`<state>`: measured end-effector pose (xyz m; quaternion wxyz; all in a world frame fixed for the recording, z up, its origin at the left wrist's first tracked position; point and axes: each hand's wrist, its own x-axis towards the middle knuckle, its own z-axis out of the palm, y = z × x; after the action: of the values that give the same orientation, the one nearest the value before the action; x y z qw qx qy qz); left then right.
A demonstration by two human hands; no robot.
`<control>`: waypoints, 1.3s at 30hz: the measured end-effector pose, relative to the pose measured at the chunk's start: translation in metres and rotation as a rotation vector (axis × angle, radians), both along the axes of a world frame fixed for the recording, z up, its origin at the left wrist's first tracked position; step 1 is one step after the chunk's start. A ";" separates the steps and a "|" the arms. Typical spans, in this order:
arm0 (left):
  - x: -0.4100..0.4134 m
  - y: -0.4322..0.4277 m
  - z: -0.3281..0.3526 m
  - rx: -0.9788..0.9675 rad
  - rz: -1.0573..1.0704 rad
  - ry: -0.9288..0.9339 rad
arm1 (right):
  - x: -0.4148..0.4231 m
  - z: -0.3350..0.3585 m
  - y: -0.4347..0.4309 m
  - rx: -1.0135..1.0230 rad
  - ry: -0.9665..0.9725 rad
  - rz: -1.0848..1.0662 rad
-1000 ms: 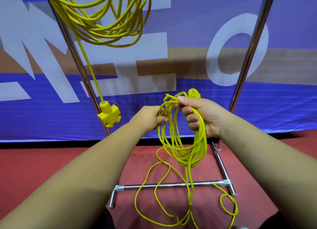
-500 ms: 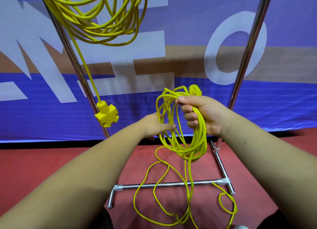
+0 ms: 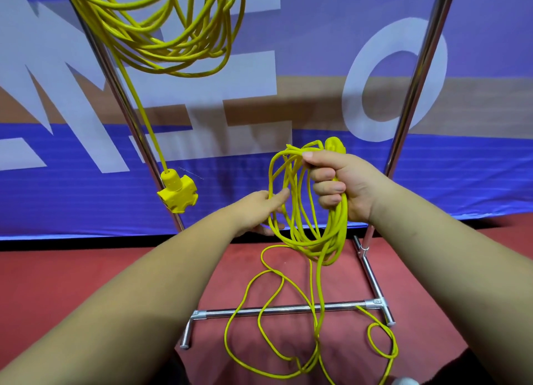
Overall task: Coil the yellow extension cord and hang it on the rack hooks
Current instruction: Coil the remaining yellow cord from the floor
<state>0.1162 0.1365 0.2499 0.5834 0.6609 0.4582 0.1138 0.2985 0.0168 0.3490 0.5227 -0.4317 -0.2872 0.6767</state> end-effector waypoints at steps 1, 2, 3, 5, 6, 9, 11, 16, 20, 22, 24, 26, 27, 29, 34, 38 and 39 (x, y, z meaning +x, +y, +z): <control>-0.004 0.002 -0.001 -0.092 0.008 0.009 | 0.001 -0.002 0.001 -0.001 -0.003 -0.043; -0.009 0.005 -0.004 -0.173 0.030 0.021 | 0.001 -0.004 0.003 0.000 -0.007 -0.083; -0.014 0.006 -0.007 -0.239 0.057 0.045 | 0.002 -0.006 0.004 0.000 -0.016 -0.122; -0.020 0.004 -0.019 -0.287 0.061 0.184 | 0.005 -0.010 0.007 0.001 -0.032 -0.192; -0.022 -0.001 -0.026 -0.237 -0.015 0.313 | 0.007 -0.013 0.008 0.002 -0.032 -0.225; -0.019 -0.027 -0.051 -0.022 -0.508 0.619 | 0.014 -0.017 0.010 0.000 -0.015 -0.305; -0.009 -0.054 -0.066 0.012 -0.769 0.658 | 0.018 -0.016 0.011 -0.003 0.022 -0.343; 0.009 -0.114 -0.093 0.112 -1.081 0.590 | 0.025 -0.013 0.012 0.024 0.132 -0.371; 0.008 -0.114 -0.097 0.120 -1.145 0.597 | 0.028 -0.009 0.009 0.028 0.112 -0.349; 0.003 -0.101 -0.096 0.152 -1.020 0.639 | 0.031 -0.005 0.006 0.028 0.124 -0.326; -0.002 -0.082 -0.094 0.181 -0.916 0.680 | 0.037 0.001 0.003 0.031 0.138 -0.303; -0.006 -0.063 -0.084 0.259 -0.792 0.730 | 0.044 0.005 -0.001 0.036 0.125 -0.270; -0.007 -0.053 -0.077 0.299 -0.710 0.738 | 0.047 0.006 -0.002 0.040 0.097 -0.249; -0.008 -0.036 -0.060 0.284 -0.483 0.691 | 0.051 0.006 -0.005 0.044 -0.002 -0.212; -0.010 -0.010 -0.002 0.303 -0.082 0.547 | 0.047 -0.002 -0.009 0.072 -0.383 -0.151; -0.003 -0.006 0.038 -0.169 0.279 0.008 | 0.035 -0.013 -0.007 0.074 -0.535 -0.147; -0.001 -0.008 0.048 -0.287 0.305 -0.109 | 0.031 -0.015 -0.006 0.074 -0.557 -0.144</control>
<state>0.1153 0.1288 0.2976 0.6715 0.4869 0.5320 0.1700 0.3293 0.0112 0.3338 0.4857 -0.6011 -0.4127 0.4822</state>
